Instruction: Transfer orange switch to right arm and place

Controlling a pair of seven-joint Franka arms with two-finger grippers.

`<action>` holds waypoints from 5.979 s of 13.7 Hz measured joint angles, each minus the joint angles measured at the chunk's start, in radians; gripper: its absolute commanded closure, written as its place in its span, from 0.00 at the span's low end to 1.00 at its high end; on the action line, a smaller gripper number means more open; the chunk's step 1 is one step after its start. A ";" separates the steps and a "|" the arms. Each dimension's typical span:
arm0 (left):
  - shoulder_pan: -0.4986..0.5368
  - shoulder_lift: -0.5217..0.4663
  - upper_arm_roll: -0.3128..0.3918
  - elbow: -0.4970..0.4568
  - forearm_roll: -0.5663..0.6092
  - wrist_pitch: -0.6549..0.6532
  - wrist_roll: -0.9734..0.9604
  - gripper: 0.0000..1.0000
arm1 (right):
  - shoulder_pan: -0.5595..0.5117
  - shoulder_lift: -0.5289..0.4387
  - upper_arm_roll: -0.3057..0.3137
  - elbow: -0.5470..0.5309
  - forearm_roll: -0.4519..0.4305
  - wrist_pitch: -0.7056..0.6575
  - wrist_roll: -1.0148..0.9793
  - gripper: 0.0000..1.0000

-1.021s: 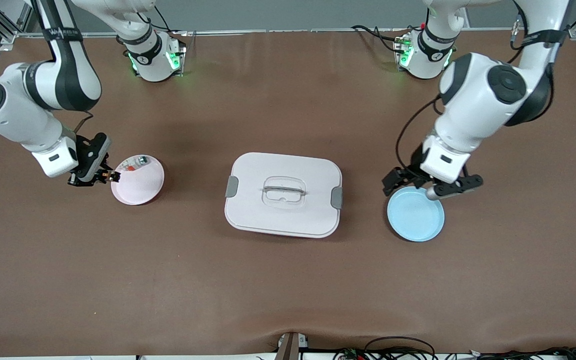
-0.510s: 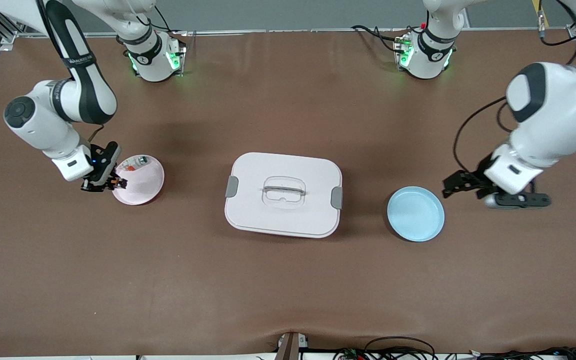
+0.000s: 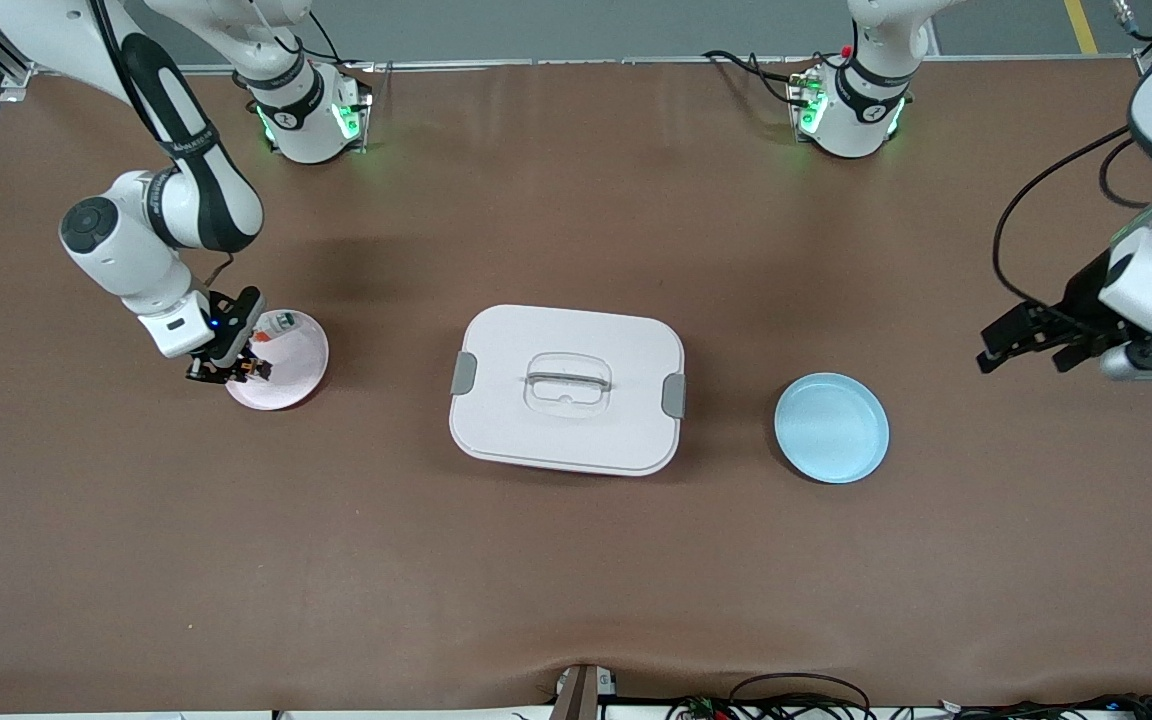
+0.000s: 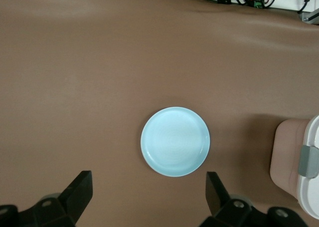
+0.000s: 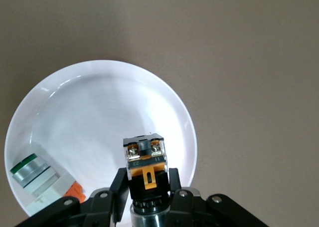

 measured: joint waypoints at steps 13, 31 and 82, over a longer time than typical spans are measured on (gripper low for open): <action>-0.077 -0.042 0.063 0.017 0.000 -0.016 -0.001 0.00 | 0.000 0.061 0.031 -0.002 0.050 0.064 0.000 1.00; -0.444 -0.040 0.409 0.045 0.000 -0.059 -0.003 0.00 | 0.009 0.096 0.046 -0.002 0.090 0.073 0.026 0.00; -0.402 -0.080 0.371 0.153 0.041 -0.369 -0.001 0.00 | -0.026 -0.021 0.025 1.283 -0.097 -1.528 1.455 0.00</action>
